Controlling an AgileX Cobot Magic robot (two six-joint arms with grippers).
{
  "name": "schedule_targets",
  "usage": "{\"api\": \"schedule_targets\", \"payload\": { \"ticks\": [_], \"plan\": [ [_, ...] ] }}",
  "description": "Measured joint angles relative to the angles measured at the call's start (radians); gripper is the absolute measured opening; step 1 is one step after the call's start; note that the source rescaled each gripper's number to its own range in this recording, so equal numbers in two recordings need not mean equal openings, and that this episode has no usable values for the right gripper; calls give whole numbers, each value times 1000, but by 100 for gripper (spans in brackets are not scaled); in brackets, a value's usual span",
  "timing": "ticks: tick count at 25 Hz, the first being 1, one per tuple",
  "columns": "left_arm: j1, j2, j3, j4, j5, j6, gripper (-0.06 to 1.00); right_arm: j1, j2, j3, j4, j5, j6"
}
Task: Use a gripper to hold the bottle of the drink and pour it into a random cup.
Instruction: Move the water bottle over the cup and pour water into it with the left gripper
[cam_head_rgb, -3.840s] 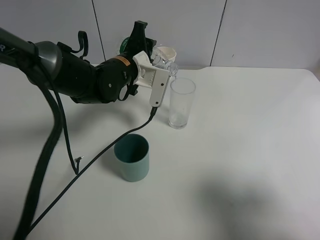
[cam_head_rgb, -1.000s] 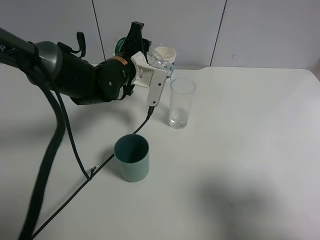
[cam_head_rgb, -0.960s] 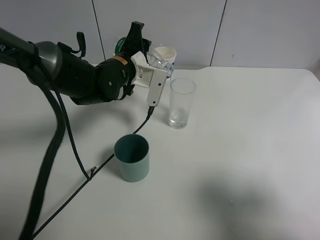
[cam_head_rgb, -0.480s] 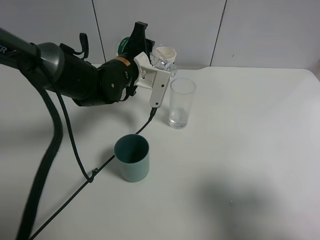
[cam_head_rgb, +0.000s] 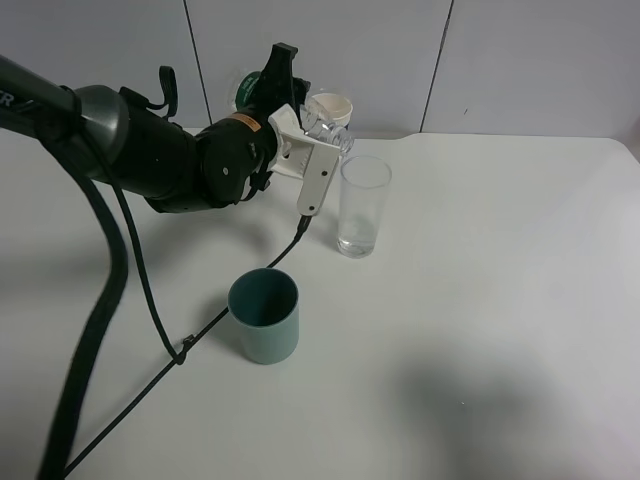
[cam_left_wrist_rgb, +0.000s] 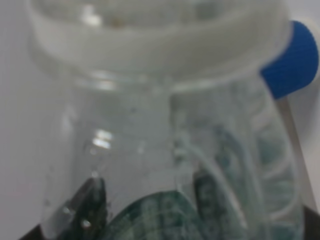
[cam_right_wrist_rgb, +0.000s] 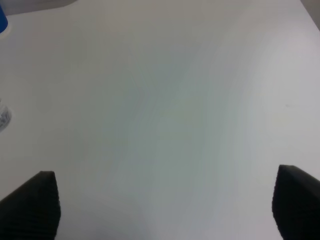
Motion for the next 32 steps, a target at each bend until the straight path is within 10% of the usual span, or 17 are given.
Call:
{"api": "schedule_targets", "payload": {
  "ticks": [32],
  "plan": [
    [0,0,0,2,-9,84,3,0,0,0,0,0,0]
  ]
}}
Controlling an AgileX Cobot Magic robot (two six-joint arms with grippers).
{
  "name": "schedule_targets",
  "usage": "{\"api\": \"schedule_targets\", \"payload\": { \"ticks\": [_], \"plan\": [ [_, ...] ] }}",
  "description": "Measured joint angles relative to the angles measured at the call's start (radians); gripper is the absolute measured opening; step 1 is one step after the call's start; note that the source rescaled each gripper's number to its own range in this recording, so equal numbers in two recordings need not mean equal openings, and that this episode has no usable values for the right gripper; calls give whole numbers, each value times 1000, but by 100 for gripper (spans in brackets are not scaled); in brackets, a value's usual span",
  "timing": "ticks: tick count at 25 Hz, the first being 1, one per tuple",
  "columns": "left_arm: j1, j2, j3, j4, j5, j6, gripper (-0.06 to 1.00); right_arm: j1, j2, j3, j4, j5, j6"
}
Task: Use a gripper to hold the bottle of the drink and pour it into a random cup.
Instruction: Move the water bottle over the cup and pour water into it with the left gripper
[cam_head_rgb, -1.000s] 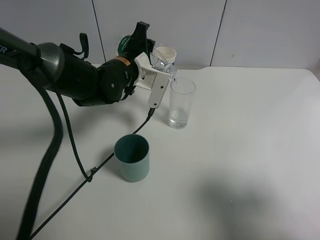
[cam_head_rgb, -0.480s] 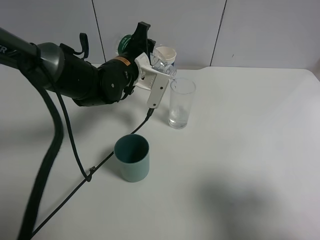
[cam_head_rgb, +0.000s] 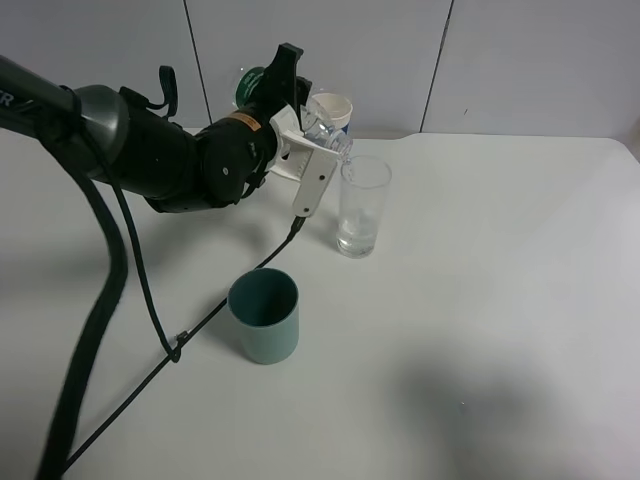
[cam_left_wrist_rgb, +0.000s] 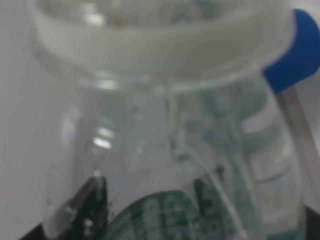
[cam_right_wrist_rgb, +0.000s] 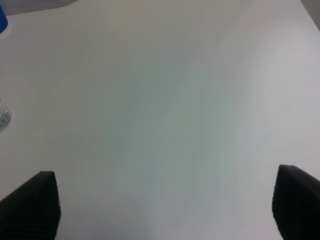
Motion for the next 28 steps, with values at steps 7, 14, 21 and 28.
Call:
{"api": "schedule_targets", "payload": {
  "ticks": [7,14,21,28],
  "plan": [
    [0,0,0,3,-2,19,3,0,0,0,0,0,0],
    [0,0,0,3,-19,54,3,0,0,0,0,0,0],
    [0,0,0,3,-24,60,3,0,0,0,0,0,0],
    [0,0,0,6,-28,70,3,0,0,0,0,0,0]
  ]
}}
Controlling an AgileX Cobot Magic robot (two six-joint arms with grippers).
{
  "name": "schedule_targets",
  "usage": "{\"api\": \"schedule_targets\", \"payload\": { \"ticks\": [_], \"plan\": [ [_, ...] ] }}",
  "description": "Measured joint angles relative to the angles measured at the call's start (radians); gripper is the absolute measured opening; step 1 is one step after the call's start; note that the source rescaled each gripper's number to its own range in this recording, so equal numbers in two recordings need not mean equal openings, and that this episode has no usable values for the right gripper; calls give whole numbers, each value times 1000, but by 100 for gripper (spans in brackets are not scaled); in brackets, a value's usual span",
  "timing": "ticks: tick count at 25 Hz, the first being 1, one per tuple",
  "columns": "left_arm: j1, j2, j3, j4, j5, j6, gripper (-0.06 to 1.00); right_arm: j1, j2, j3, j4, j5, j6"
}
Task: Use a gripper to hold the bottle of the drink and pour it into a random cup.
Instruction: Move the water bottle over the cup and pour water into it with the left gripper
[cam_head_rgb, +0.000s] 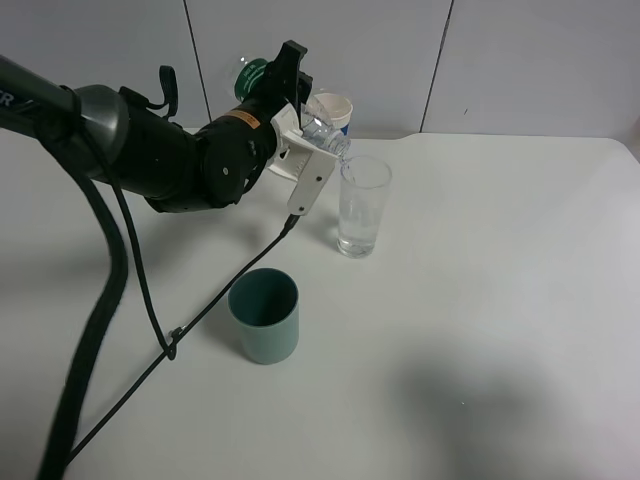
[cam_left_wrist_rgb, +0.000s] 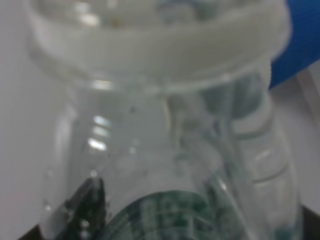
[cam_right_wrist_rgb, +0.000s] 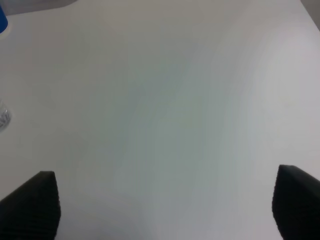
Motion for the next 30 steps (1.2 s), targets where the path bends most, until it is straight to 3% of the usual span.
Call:
{"api": "schedule_targets", "payload": {
  "ticks": [30],
  "plan": [
    [0,0,0,4,-16,68,3,0,0,0,0,0,0]
  ]
}}
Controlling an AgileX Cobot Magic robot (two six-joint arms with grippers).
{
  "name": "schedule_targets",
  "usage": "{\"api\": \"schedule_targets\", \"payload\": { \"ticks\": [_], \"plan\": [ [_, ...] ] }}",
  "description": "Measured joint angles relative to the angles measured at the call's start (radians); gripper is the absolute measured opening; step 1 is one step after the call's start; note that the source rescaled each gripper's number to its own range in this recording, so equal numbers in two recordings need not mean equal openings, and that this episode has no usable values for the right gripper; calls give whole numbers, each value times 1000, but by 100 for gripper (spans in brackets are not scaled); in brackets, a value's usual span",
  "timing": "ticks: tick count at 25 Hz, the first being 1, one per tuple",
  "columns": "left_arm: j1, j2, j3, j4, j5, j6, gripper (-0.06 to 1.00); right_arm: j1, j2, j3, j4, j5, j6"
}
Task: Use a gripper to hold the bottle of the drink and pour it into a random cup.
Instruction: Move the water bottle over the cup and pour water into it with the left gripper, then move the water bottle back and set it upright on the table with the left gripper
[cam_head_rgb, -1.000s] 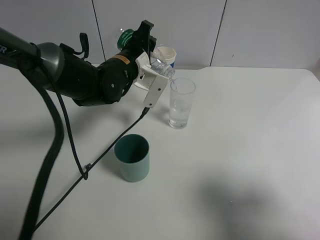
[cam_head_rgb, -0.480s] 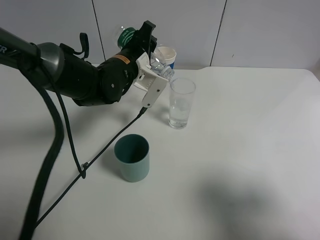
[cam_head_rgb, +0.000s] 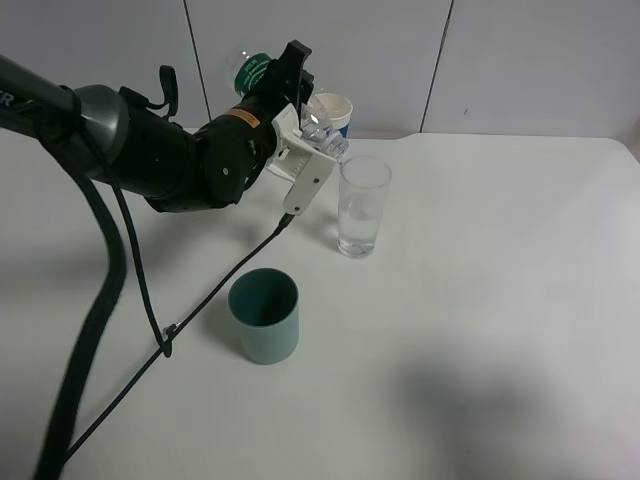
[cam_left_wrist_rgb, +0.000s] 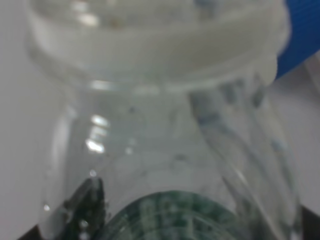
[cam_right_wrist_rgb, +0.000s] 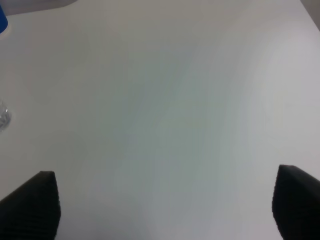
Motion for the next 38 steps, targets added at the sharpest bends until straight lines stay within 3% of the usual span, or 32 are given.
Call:
{"api": "schedule_targets", "payload": {
  "ticks": [8,12,18,25,34,38],
  "plan": [
    [-1,0,0,5,-3,-6,3,0,0,0,0,0,0],
    [-4,0,0,7,-4,-86,3,0,0,0,0,0,0],
    [-4,-27,0,9,26,-335,3,0,0,0,0,0,0],
    [-4,-60,0,27,114,-698,3,0,0,0,0,0,0],
    [57,-88,0,202,213,-1057,3,0,0,0,0,0,0],
    [103,-114,0,324,275,-1250,3,0,0,0,0,0,0]
  ]
}}
